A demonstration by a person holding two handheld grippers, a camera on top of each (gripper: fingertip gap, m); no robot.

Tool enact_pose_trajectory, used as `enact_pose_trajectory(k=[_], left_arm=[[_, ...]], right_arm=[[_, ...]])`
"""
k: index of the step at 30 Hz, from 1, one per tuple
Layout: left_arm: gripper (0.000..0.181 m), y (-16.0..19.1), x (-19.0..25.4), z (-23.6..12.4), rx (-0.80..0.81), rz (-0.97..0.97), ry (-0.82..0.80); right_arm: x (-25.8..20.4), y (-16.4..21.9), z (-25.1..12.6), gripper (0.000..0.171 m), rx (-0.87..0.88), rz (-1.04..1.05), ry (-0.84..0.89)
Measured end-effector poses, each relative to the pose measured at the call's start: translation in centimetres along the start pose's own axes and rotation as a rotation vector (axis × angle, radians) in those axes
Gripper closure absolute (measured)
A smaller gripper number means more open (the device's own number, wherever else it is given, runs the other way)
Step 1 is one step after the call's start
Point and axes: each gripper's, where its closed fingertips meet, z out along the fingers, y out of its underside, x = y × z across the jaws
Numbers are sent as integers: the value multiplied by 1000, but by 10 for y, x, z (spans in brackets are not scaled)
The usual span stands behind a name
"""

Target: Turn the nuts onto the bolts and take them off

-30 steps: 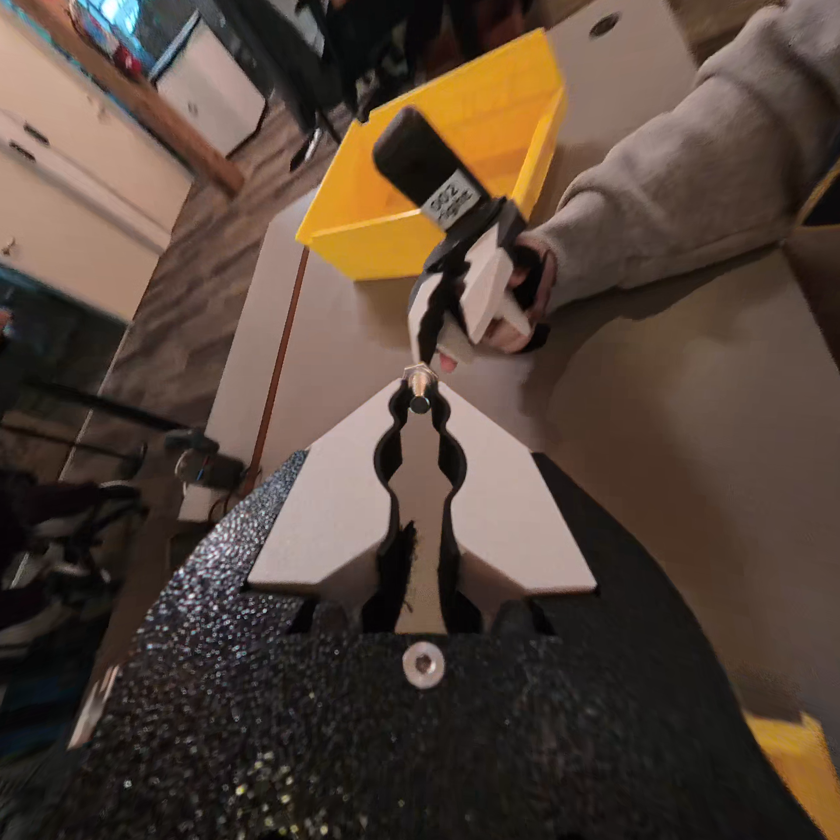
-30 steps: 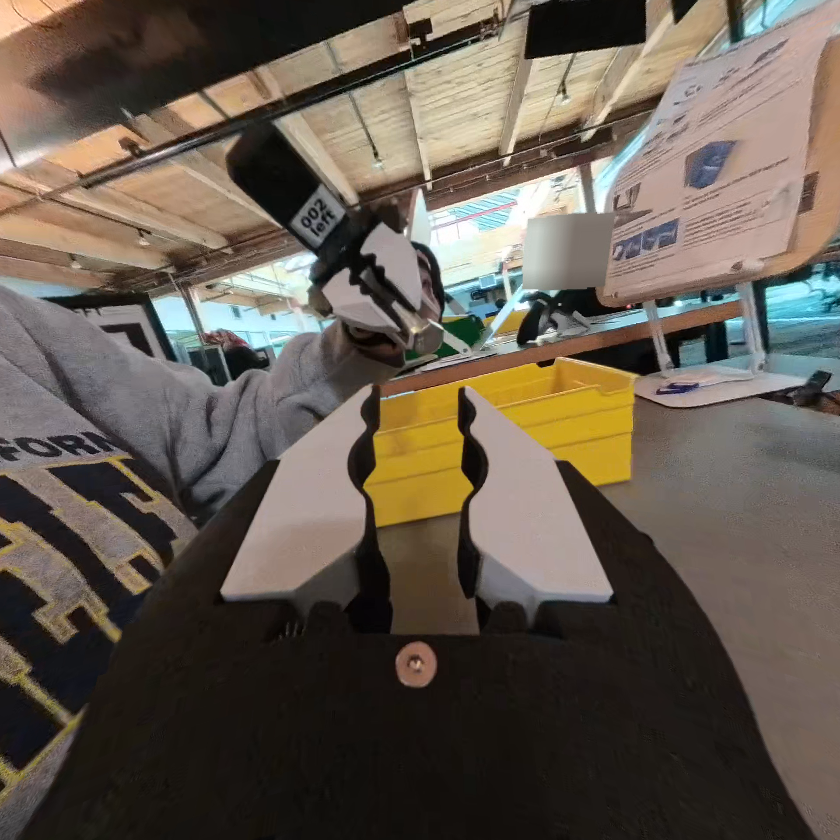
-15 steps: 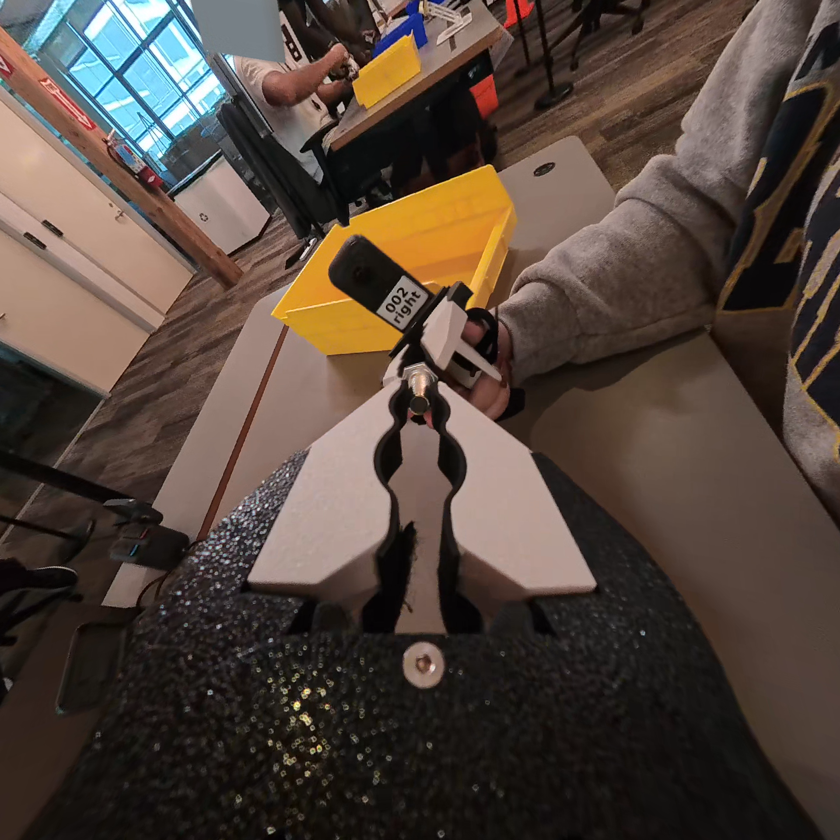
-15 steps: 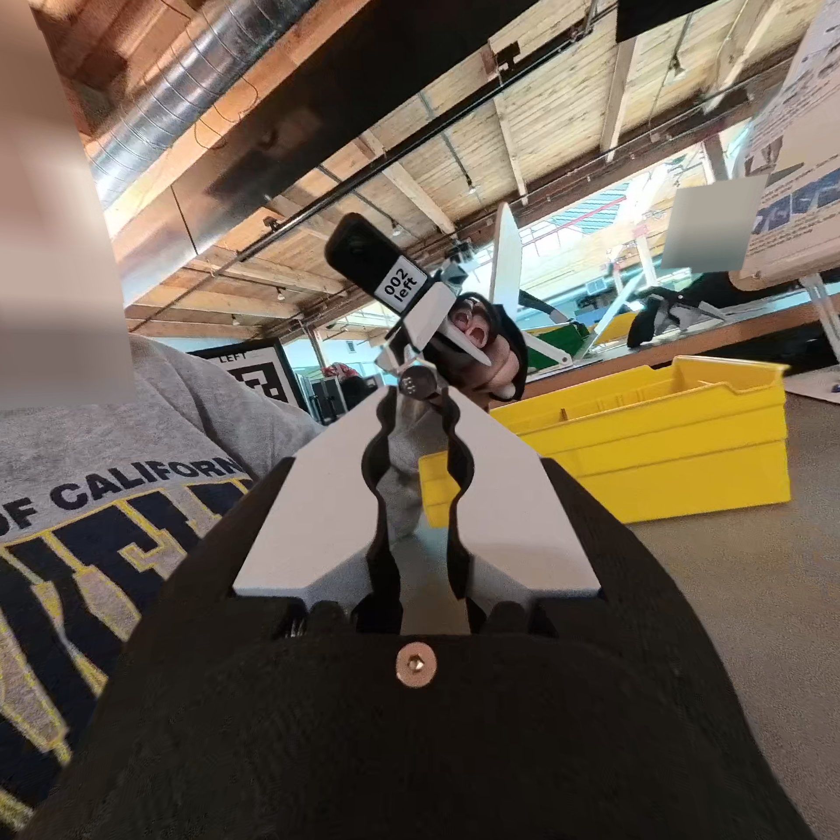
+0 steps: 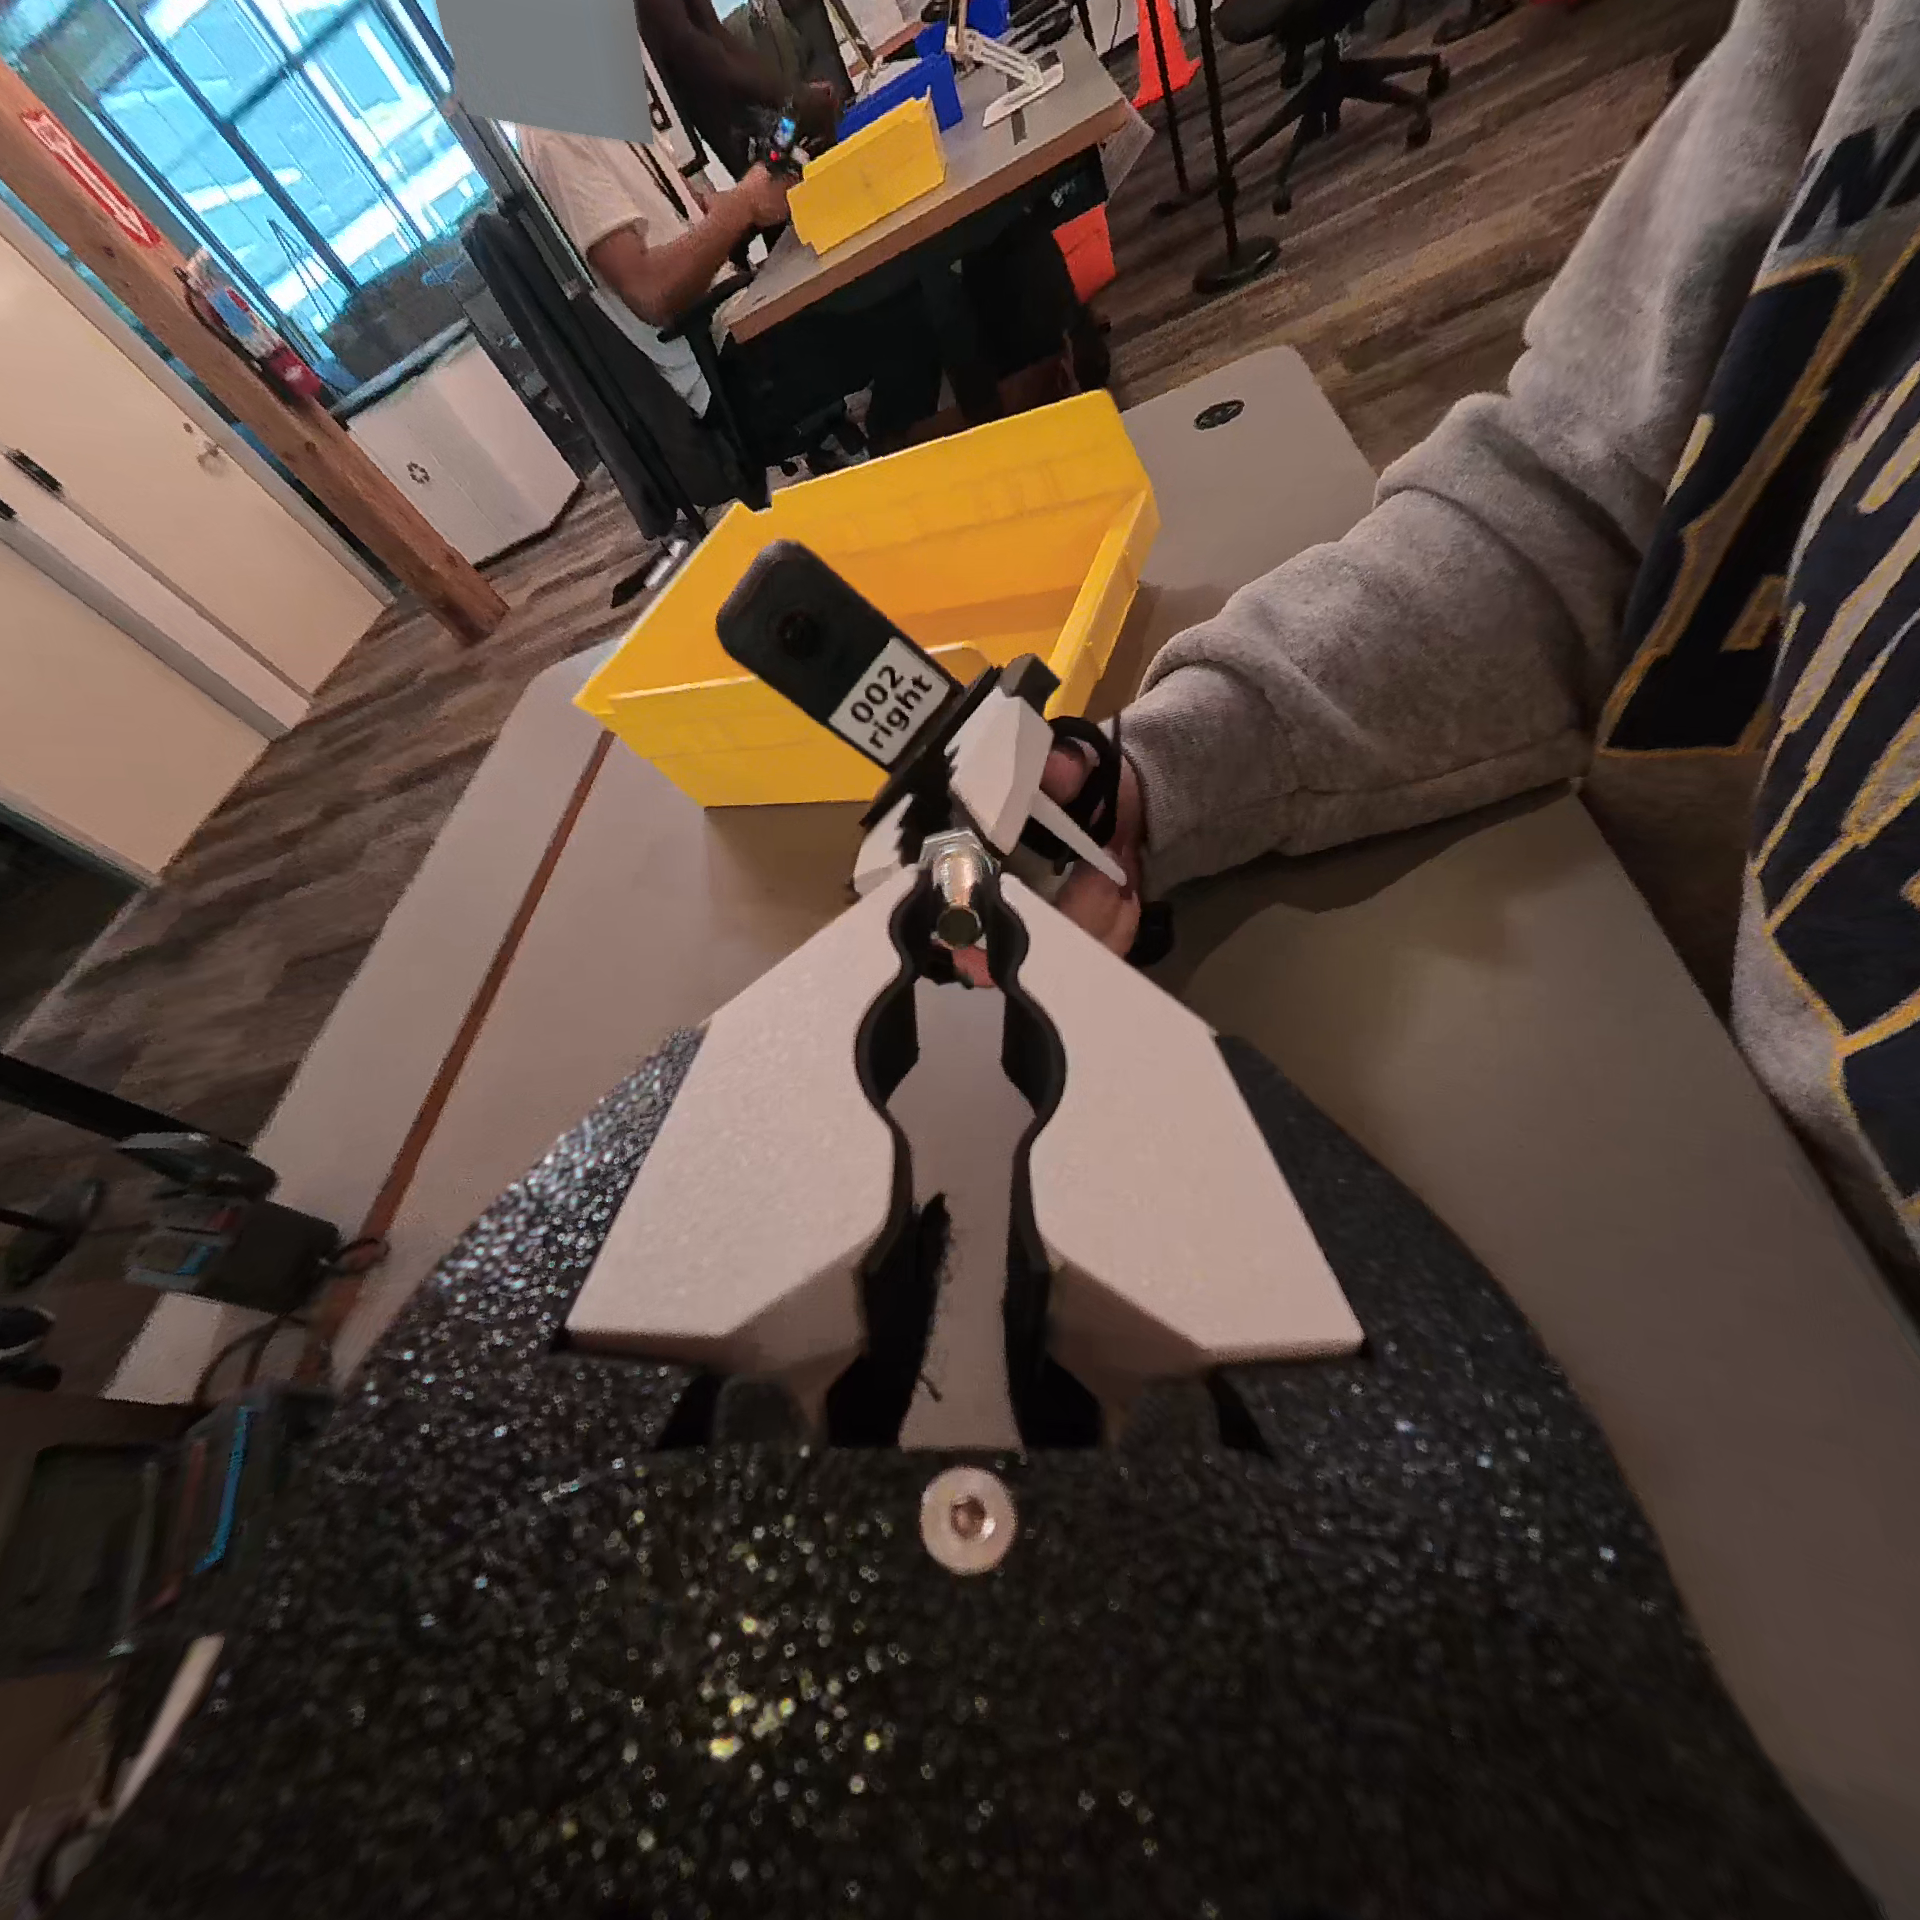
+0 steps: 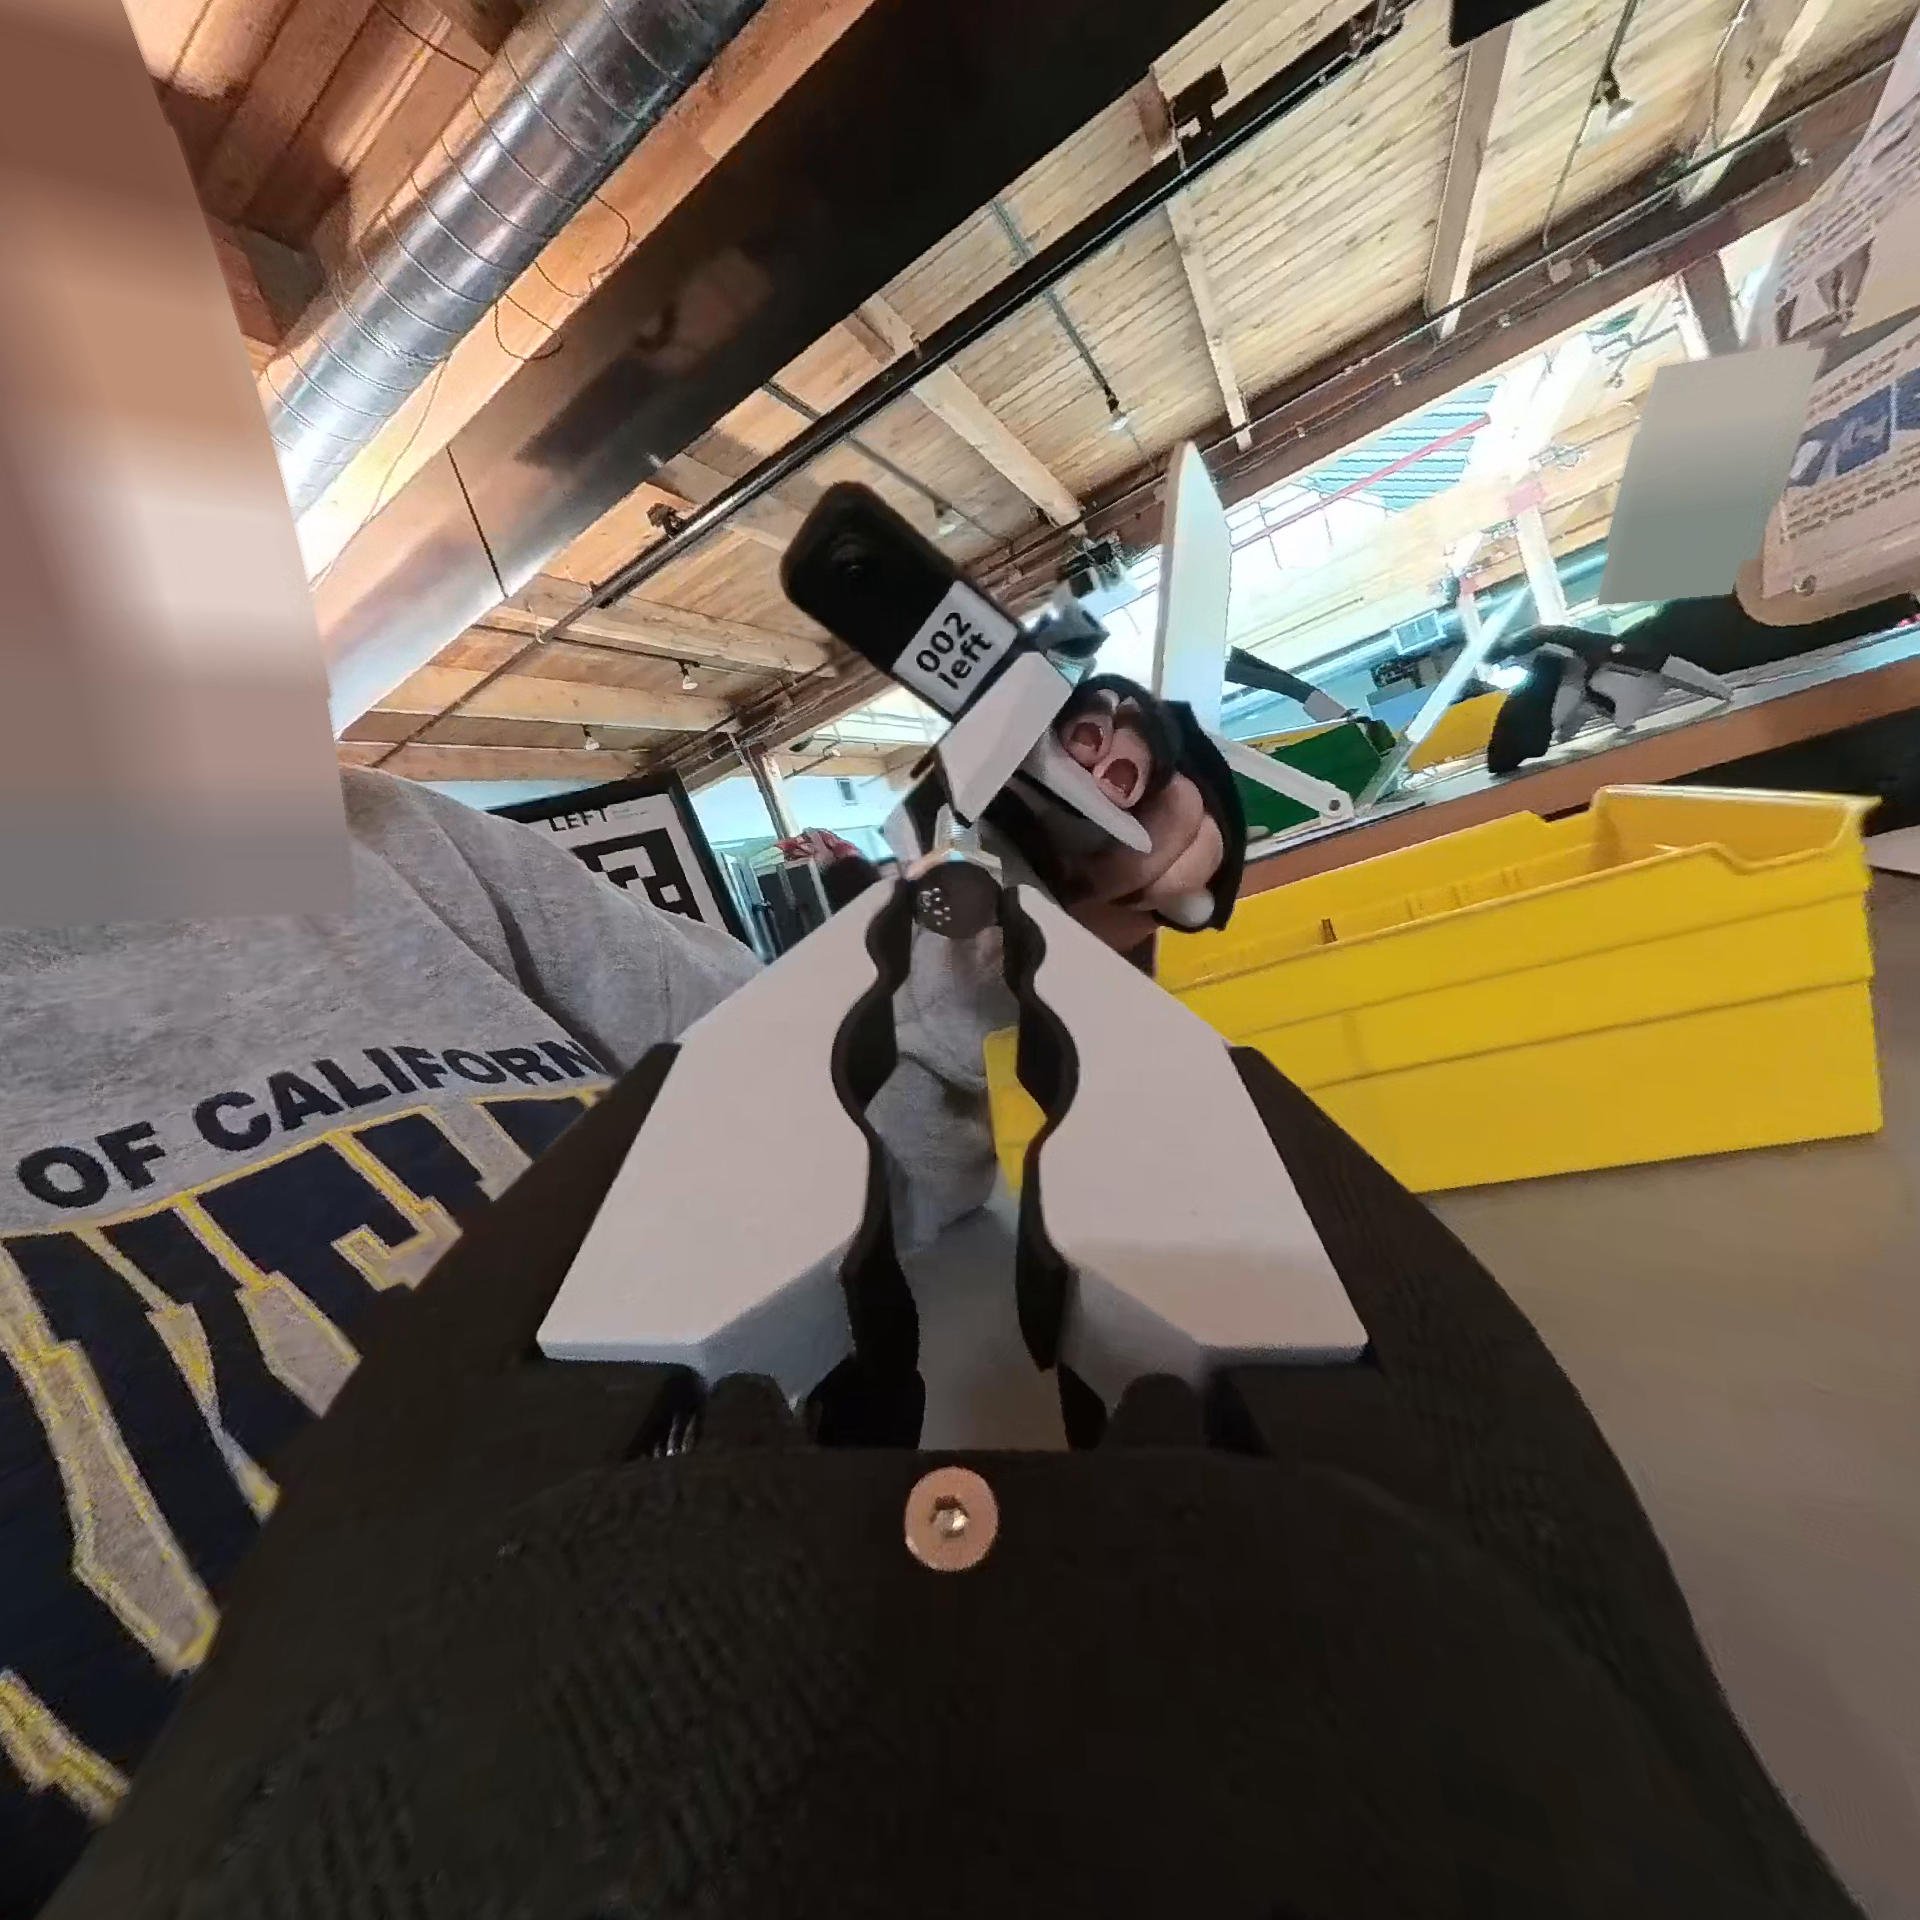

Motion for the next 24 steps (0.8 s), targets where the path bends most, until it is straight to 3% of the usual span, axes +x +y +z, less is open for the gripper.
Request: enact_pose_trajectory(k=[3,6,11,15,19,24], left_arm=[[165,7,-1,-13,-90,-96,26],[151,23,-20,-52,-247,-235,-110],[145,98,-2,-133,-720,-462,-248],[143,161,41,-184,-1065,-594,-217],[140,201,68,-203,-1191,-660,-141],[143,221,78,-199,-1162,-722,-92]], right_arm=[[6,4,-2,156,-16,-30,34],[17,5,-6,155,-18,-34,71],[27,-6,-27,155,-9,-85,153],[36,-2,-44,155,-88,-143,235],[38,-3,-57,155,-121,-175,282],[38,-1,-57,155,-120,-169,284]])
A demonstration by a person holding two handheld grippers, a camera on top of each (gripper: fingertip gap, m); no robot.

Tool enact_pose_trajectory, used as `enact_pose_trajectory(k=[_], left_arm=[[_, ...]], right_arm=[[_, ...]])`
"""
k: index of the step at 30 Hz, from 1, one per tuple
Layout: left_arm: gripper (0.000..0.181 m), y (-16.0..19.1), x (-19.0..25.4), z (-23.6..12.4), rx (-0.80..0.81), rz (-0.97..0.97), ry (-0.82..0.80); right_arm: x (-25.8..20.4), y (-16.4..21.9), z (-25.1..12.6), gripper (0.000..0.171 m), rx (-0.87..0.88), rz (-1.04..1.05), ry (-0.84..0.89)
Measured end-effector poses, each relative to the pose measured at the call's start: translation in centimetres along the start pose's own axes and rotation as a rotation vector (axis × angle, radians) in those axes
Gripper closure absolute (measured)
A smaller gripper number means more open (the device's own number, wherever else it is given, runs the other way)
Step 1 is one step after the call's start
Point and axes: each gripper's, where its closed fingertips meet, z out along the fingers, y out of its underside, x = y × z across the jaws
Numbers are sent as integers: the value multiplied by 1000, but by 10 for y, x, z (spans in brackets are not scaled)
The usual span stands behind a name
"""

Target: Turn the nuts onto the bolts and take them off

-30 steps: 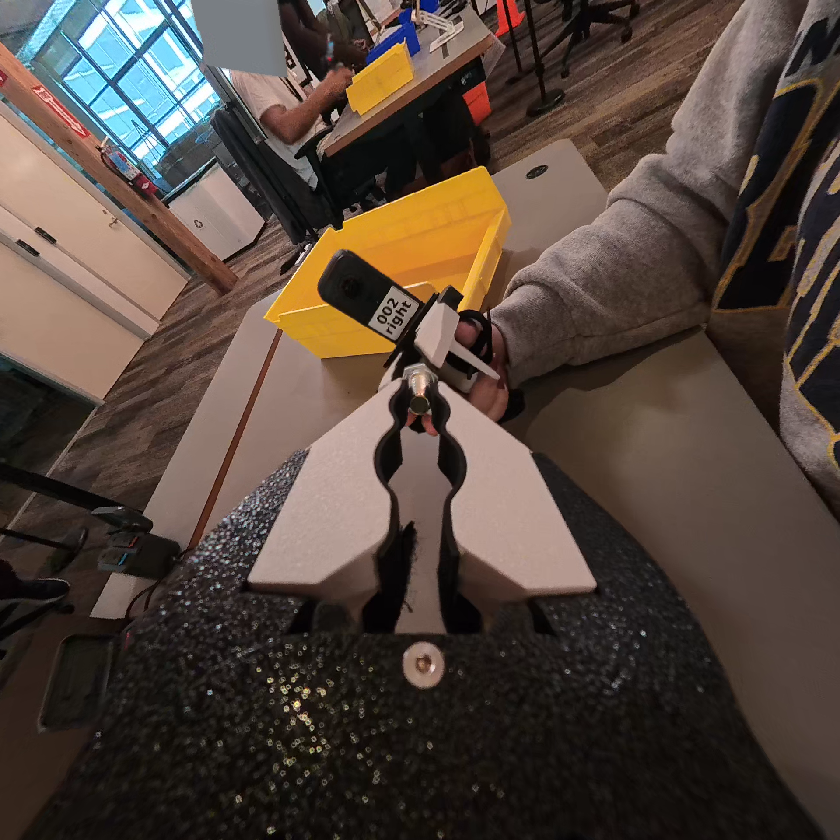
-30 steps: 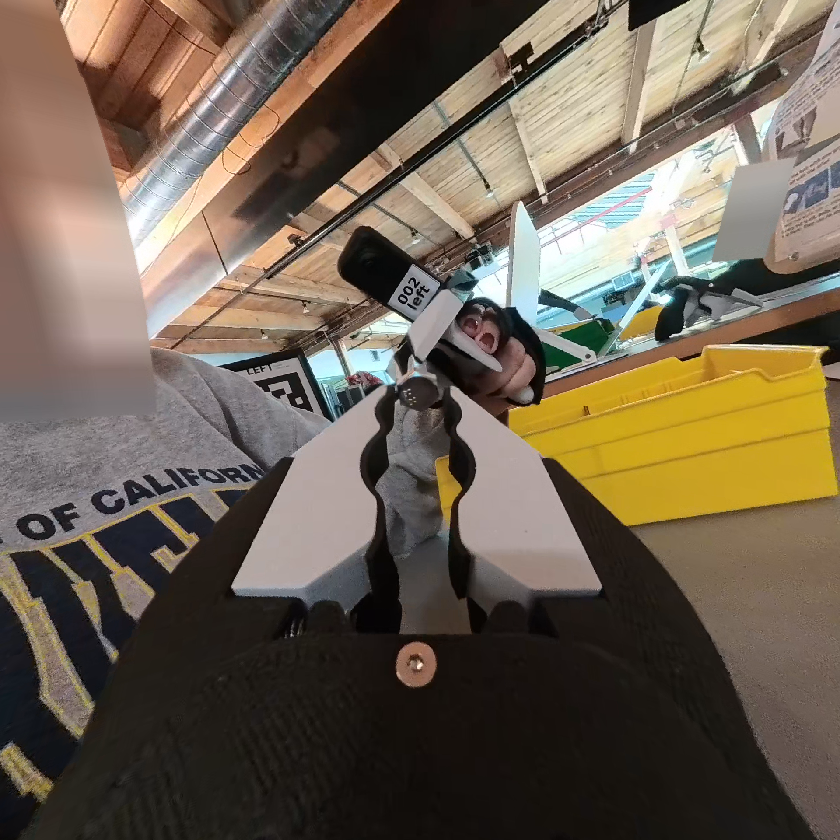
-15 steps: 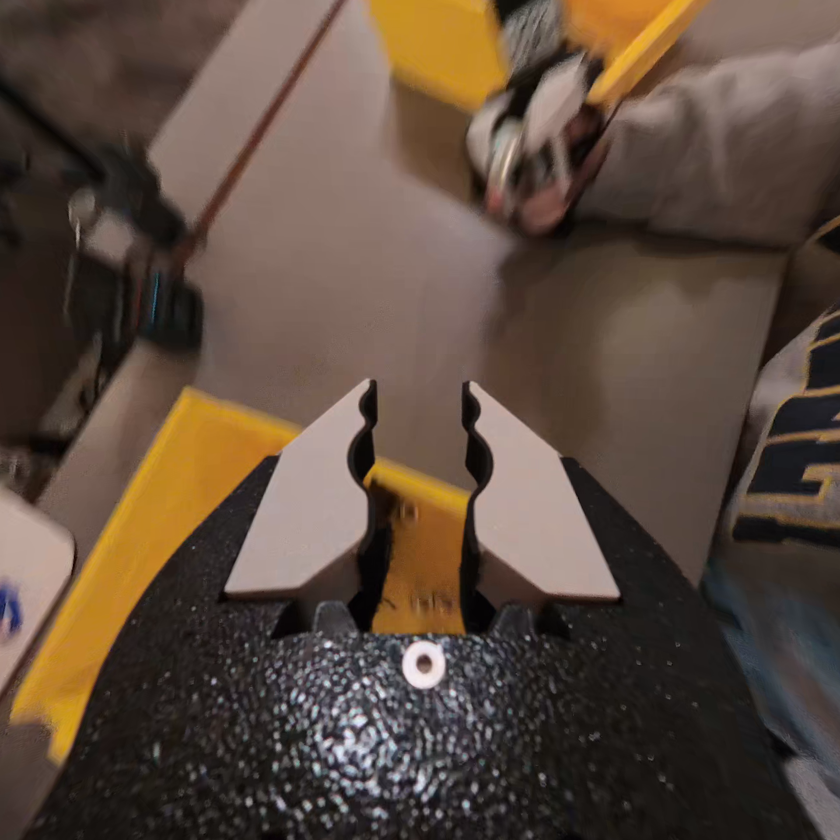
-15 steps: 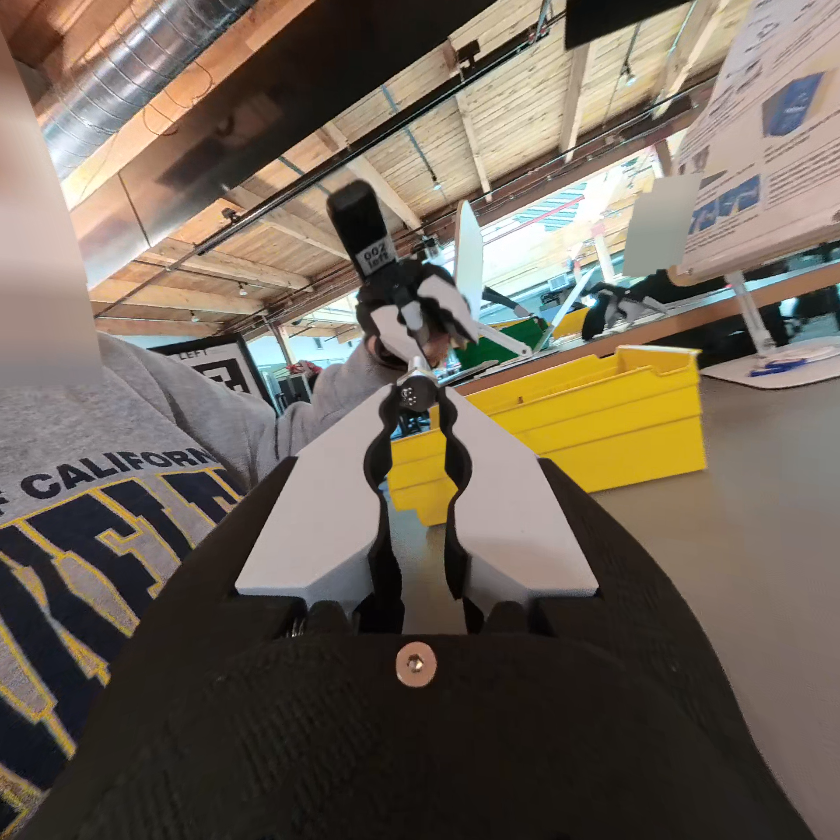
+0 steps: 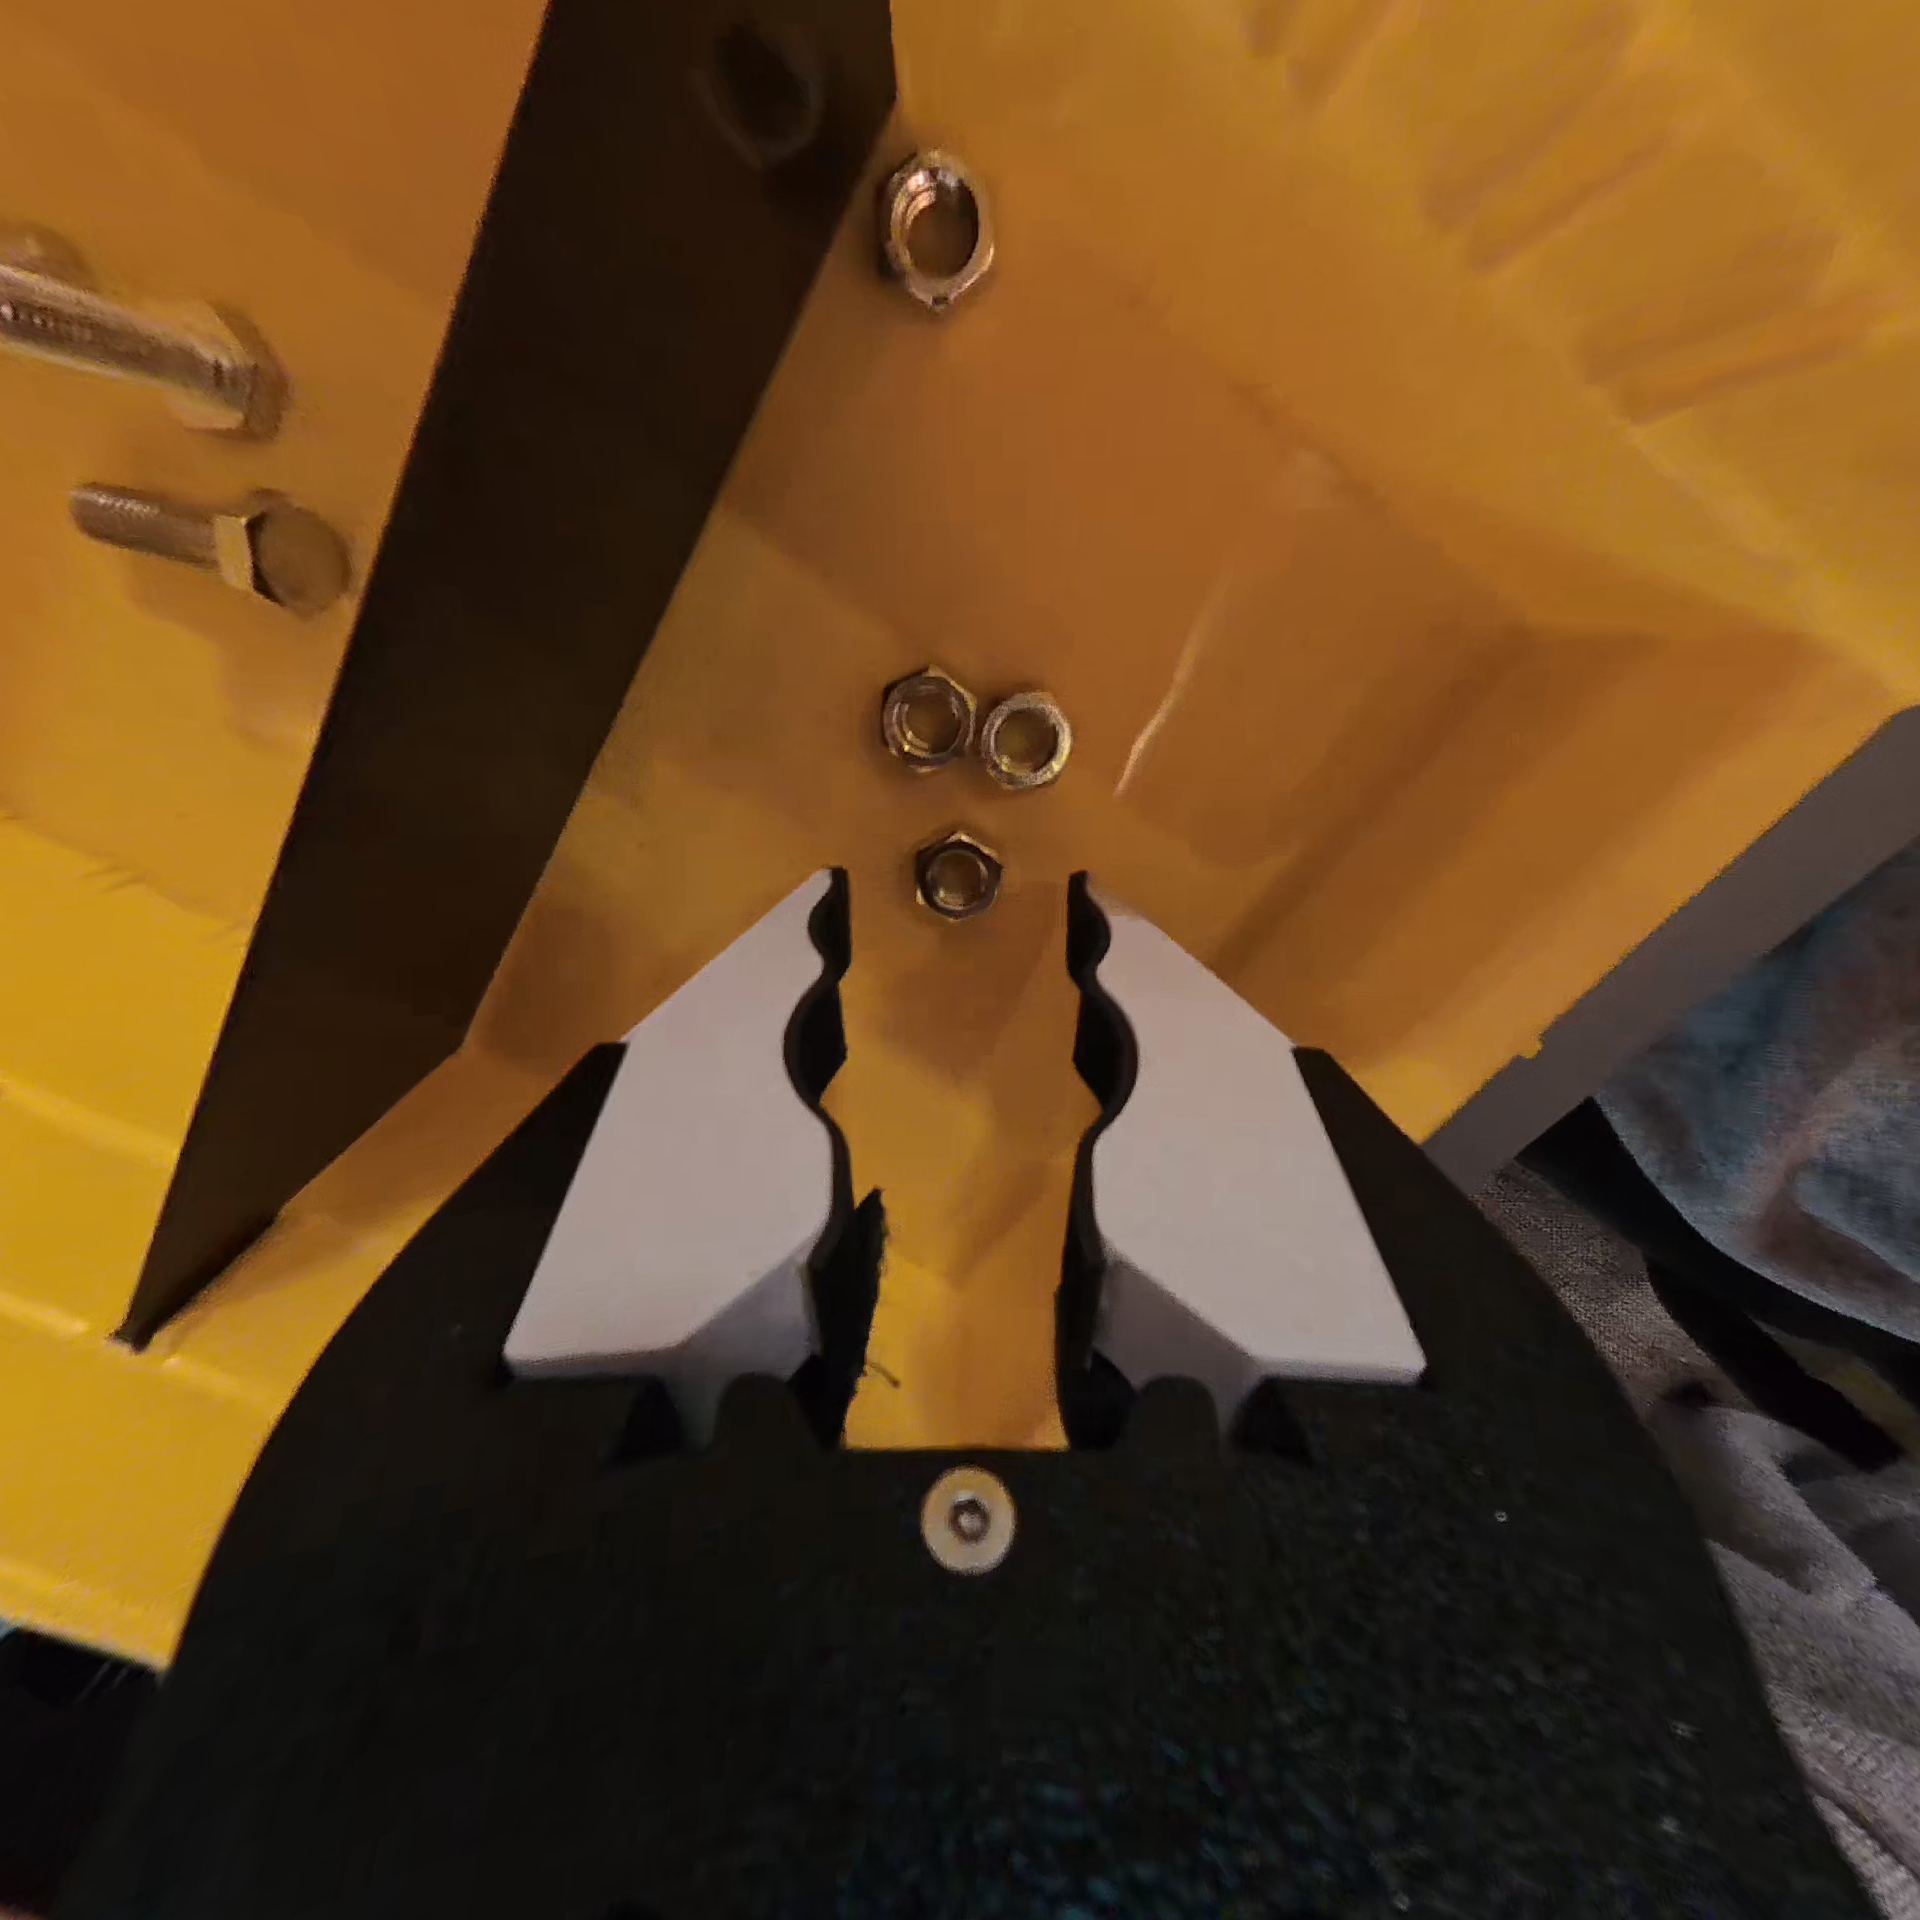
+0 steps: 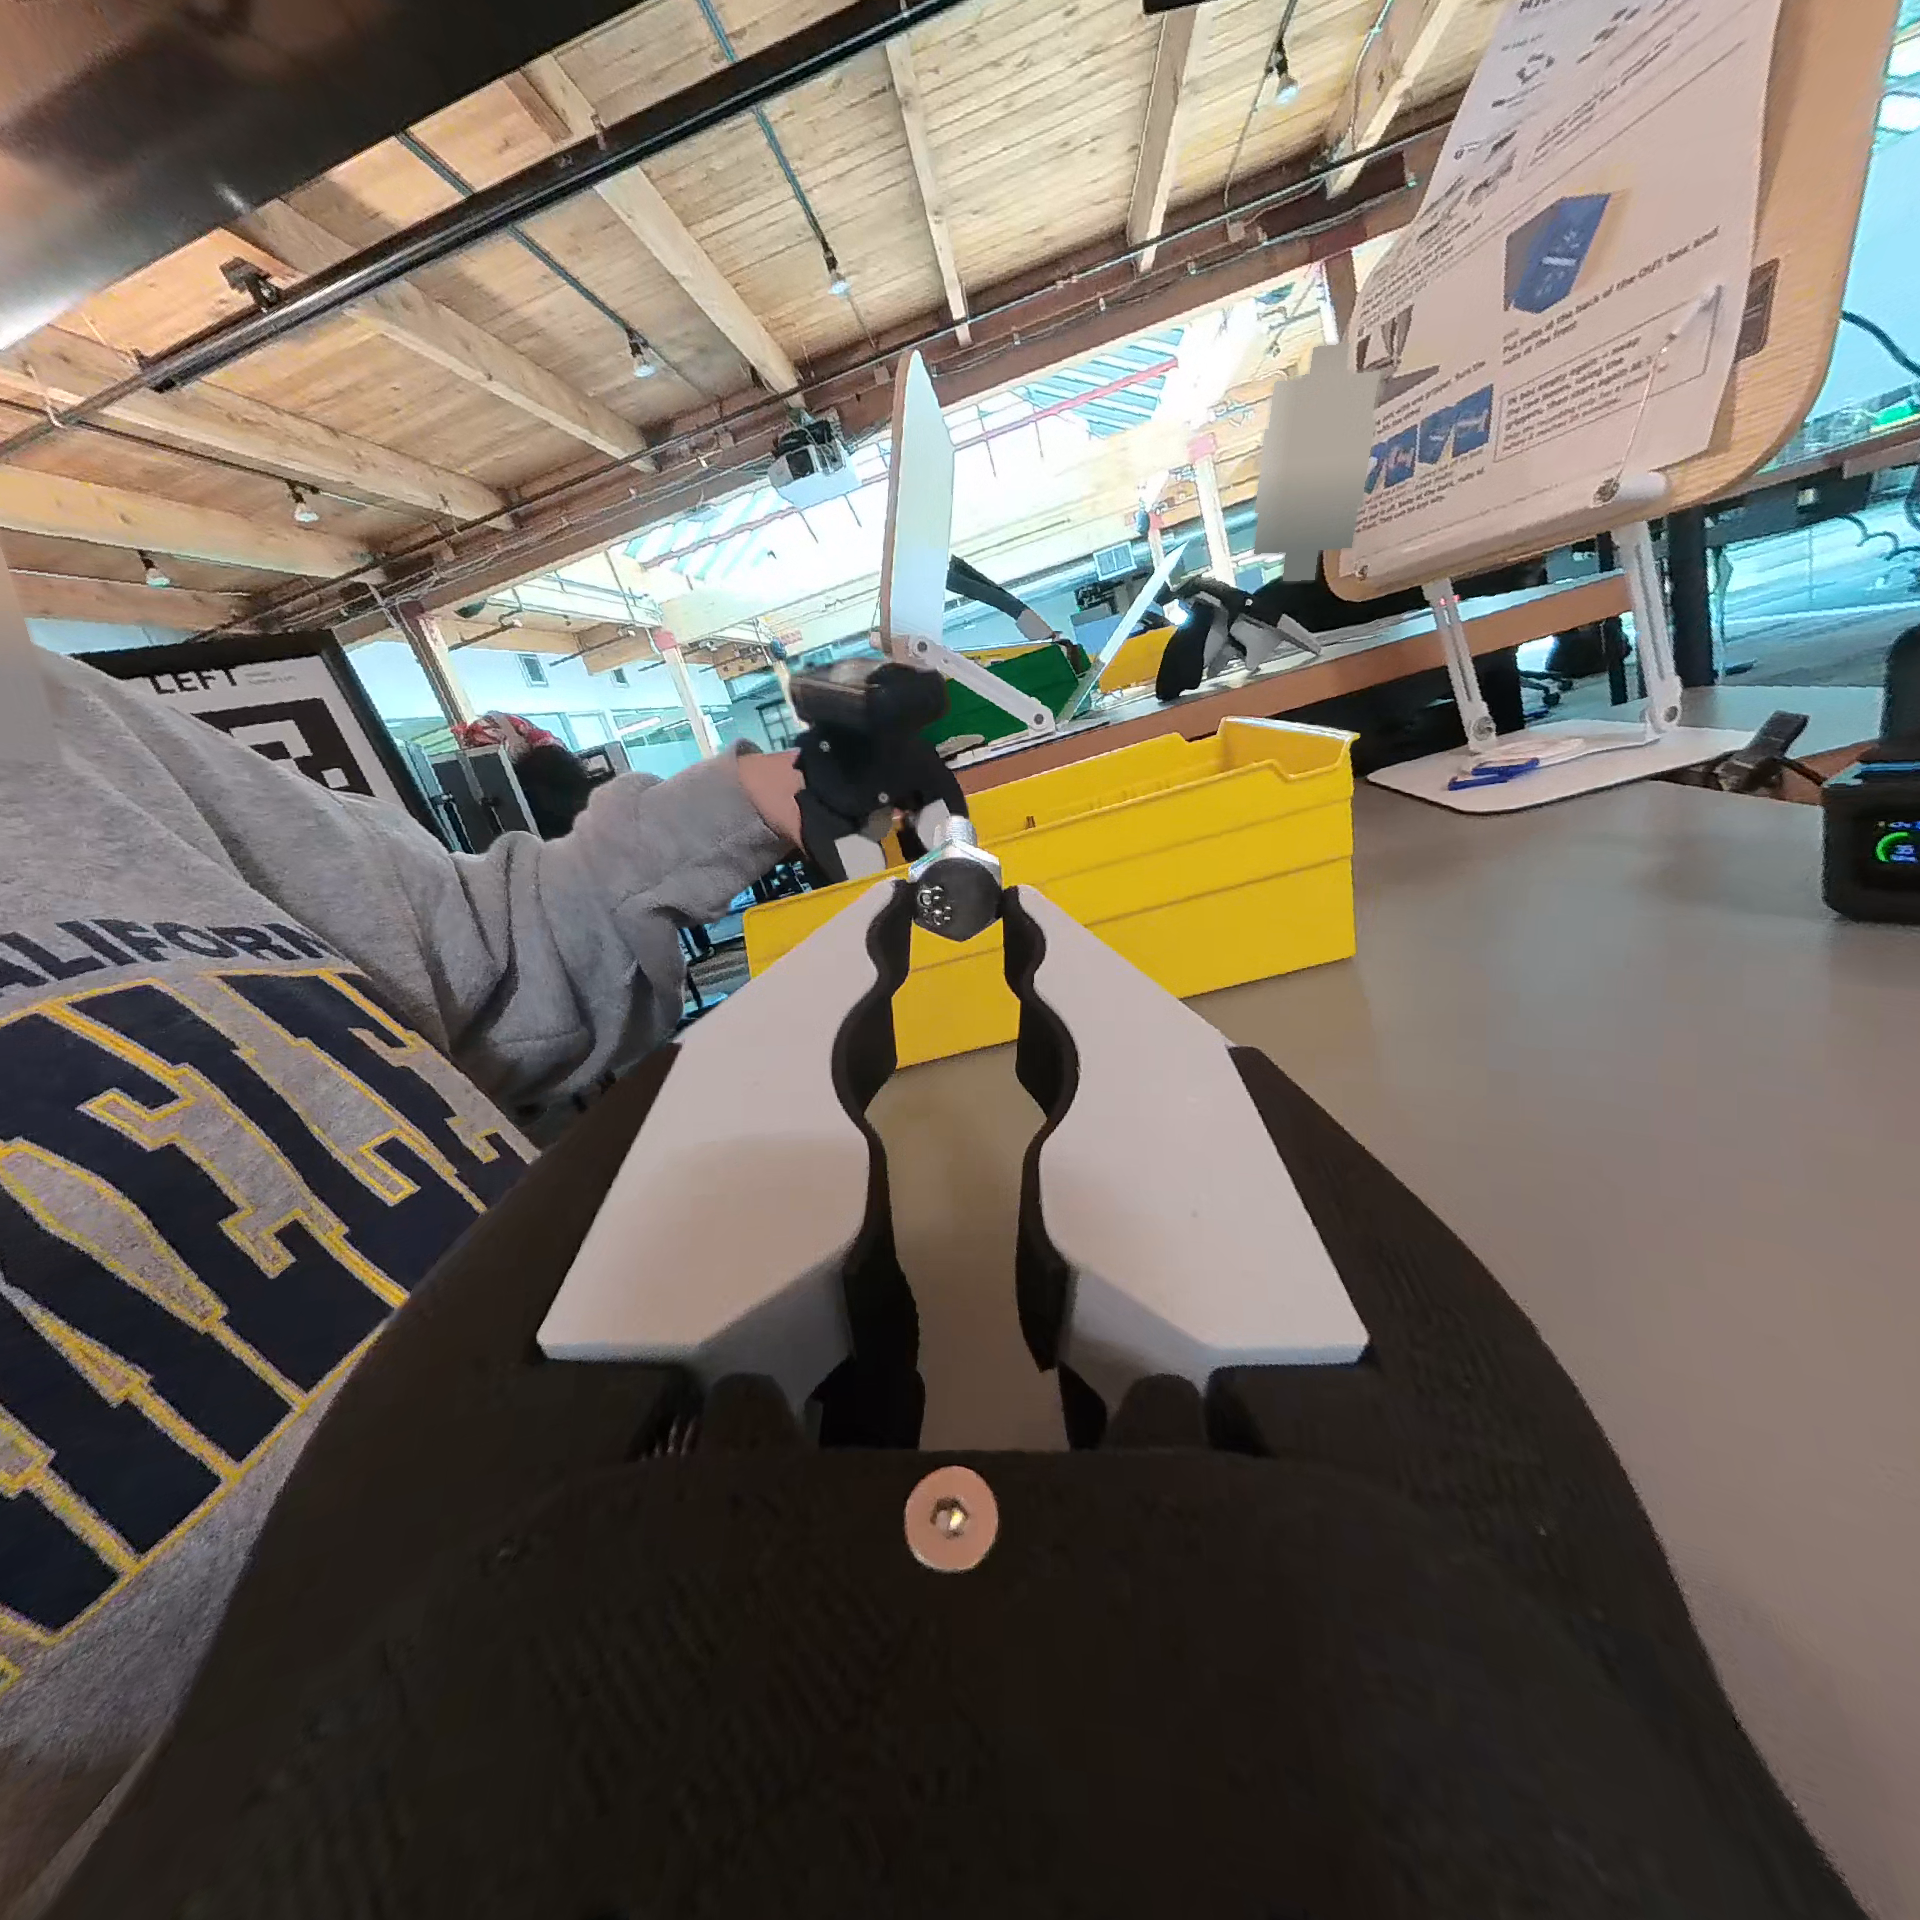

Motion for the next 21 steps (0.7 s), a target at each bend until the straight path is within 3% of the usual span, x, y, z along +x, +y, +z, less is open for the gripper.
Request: enact_pose_trajectory(k=[3,6,12,16,21], left_arm=[[148,2,-2,6,-16,2,-4],[166,2,-2,7,-20,20,-8],[167,-5,-9,-3,37,85,-114],[167,-37,-10,-42,232,84,-216],[167,-125,23,-116,667,192,-289]], right_arm=[[-1,1,2,155,2,10,-8],[-1,1,2,155,5,14,-13],[-4,0,5,155,23,22,-23],[-5,-3,7,155,54,46,-36],[-3,-4,6,155,90,70,-24]])
